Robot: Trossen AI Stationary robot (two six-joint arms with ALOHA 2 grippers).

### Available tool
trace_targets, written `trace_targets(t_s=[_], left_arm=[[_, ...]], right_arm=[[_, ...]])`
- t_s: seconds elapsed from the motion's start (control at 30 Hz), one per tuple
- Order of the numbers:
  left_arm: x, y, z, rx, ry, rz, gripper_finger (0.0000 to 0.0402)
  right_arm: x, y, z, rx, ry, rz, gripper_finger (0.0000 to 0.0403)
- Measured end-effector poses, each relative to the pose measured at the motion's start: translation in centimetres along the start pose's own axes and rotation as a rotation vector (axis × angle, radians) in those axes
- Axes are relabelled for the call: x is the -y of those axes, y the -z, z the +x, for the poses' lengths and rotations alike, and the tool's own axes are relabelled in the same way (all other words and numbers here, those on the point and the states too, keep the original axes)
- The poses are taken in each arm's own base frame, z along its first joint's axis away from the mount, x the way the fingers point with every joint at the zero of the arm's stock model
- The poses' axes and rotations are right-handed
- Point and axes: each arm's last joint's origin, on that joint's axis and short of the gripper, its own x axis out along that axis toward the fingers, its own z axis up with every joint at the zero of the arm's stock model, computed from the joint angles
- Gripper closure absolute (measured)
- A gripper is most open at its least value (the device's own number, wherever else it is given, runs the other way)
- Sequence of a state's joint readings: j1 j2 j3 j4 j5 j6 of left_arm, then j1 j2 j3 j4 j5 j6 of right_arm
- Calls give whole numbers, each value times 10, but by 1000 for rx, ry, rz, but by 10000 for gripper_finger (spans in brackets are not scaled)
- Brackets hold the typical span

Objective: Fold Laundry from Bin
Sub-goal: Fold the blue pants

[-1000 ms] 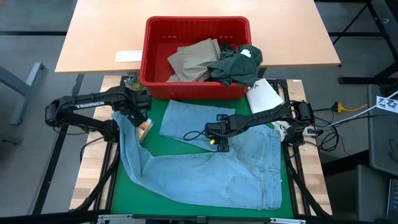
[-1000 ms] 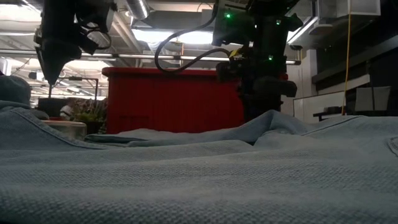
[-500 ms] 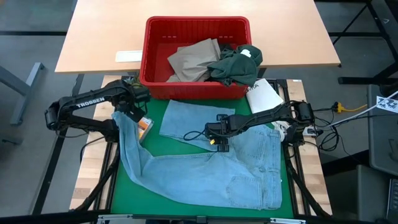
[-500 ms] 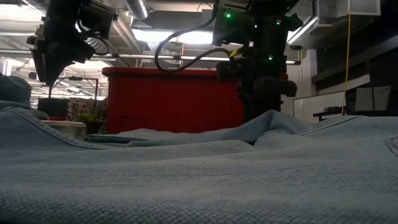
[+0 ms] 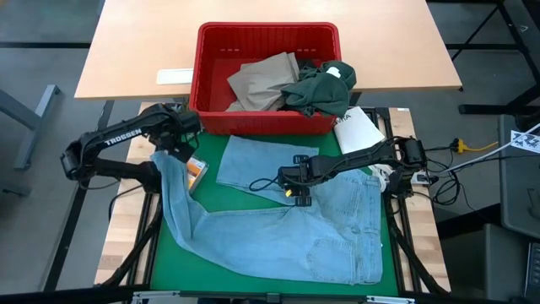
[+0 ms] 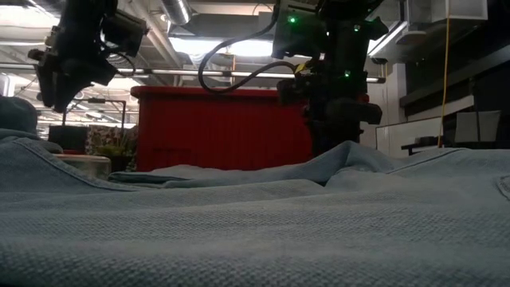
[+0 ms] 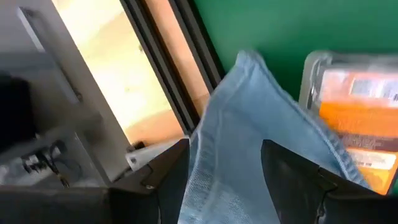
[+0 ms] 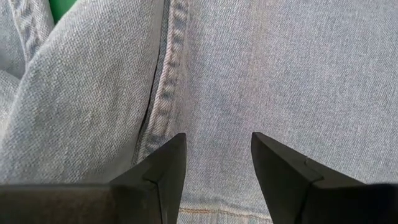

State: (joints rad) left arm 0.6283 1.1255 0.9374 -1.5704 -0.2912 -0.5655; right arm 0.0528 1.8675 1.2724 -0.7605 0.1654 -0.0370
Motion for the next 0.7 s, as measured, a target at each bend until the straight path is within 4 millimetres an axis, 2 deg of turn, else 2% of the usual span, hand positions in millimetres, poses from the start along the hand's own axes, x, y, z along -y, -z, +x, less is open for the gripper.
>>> trace_targets(t_s=[0.17, 0.47, 0.7], left_arm=[[1, 4, 15, -122, 66, -14, 208], [1, 5, 18, -124, 51, 10, 208], [2, 6, 18, -147, 89, 14, 249]], right_arm=[[0, 0, 0, 0, 0, -27, 221], [0, 0, 0, 0, 0, -28, 221], [0, 0, 0, 1, 1, -28, 221]])
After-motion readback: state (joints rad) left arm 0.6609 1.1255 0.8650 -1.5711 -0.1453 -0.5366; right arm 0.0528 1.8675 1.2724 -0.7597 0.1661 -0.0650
